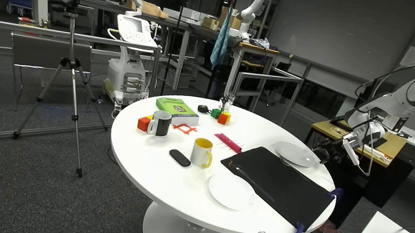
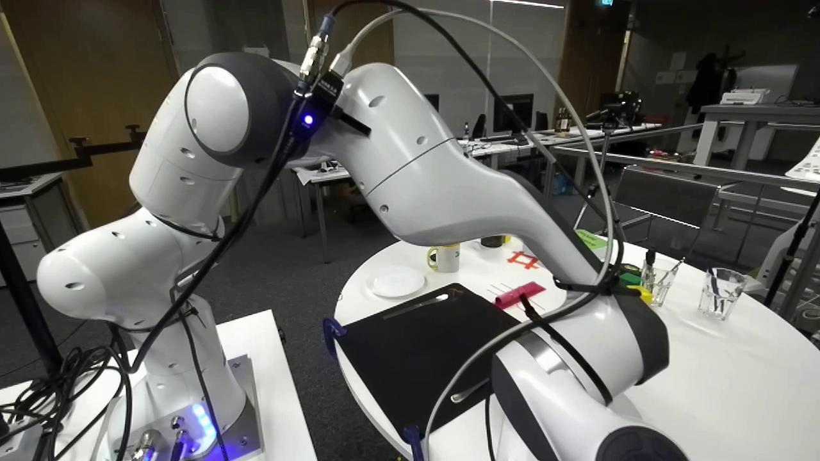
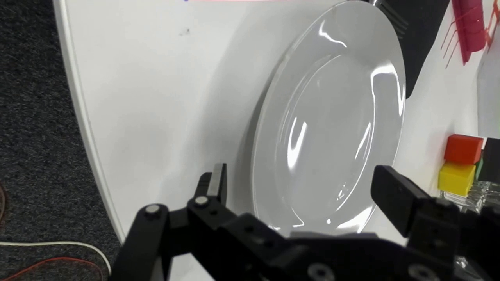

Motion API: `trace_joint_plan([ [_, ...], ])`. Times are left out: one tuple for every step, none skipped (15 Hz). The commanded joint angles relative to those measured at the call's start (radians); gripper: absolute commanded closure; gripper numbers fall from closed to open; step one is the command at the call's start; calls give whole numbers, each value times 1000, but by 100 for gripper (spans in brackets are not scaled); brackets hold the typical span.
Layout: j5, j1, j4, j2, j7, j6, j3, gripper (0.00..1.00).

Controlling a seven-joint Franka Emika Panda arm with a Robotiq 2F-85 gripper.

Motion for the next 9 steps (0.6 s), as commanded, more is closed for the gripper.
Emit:
trace_joint_plan([
  [1, 13, 21, 15, 35, 16, -5, 0],
  [2, 13, 23, 17, 36, 16, -4, 0],
  [2, 14, 25, 19, 38, 15, -4, 0],
  [4, 13, 24, 19, 38, 14, -3, 0],
  [5, 11, 24, 19, 36, 10, -2, 0],
  [5, 12, 24, 19, 35, 11, -2, 0],
  [5, 11, 24, 19, 34, 10, -2, 0],
  [6, 10, 24, 21, 34, 10, -2, 0],
  [4, 9, 24, 23, 37, 6, -4, 0],
])
